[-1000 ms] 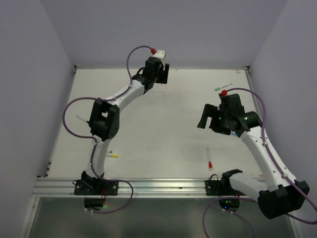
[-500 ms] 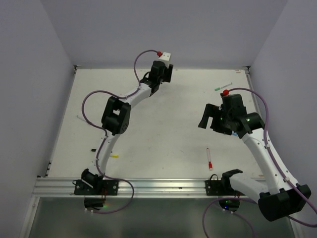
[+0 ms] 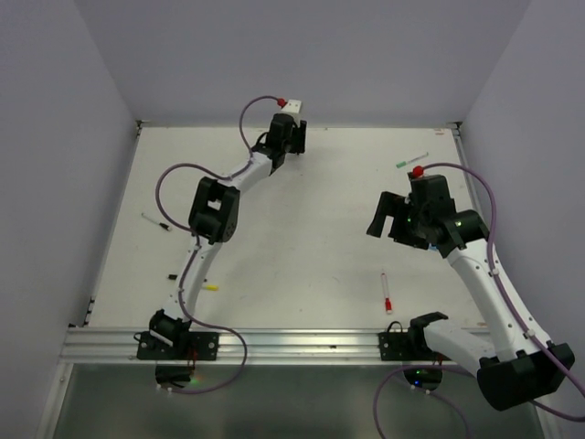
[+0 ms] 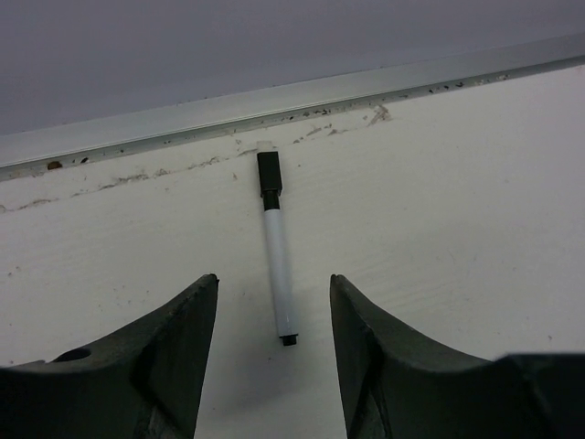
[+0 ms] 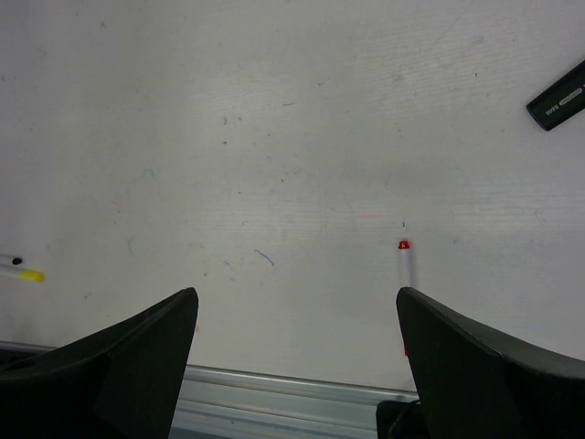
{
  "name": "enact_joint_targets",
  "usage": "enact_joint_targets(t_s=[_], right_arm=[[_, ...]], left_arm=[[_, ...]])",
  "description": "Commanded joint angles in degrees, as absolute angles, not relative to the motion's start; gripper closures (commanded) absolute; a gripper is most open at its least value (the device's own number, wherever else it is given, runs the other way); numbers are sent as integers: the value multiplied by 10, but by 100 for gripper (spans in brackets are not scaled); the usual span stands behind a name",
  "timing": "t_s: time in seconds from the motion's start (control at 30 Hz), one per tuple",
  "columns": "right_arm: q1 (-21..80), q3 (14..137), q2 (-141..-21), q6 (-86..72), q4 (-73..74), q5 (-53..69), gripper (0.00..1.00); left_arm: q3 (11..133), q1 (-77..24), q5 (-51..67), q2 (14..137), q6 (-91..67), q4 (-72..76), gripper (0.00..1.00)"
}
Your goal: Open the pen caps
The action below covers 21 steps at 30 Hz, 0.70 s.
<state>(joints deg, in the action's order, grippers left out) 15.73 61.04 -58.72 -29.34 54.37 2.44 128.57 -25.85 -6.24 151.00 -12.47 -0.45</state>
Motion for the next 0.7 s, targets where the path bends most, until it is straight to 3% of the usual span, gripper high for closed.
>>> enact_joint_targets(t_s=[0.0,0.67], right_arm=[[157,606,-577,-294,525,15,5],[157,585,-581,-302,484,15,5]], left_arm=[[1319,-238,-29,1515,-163,-23,45],[1364,-259,-33,1570,-156,-83,50]])
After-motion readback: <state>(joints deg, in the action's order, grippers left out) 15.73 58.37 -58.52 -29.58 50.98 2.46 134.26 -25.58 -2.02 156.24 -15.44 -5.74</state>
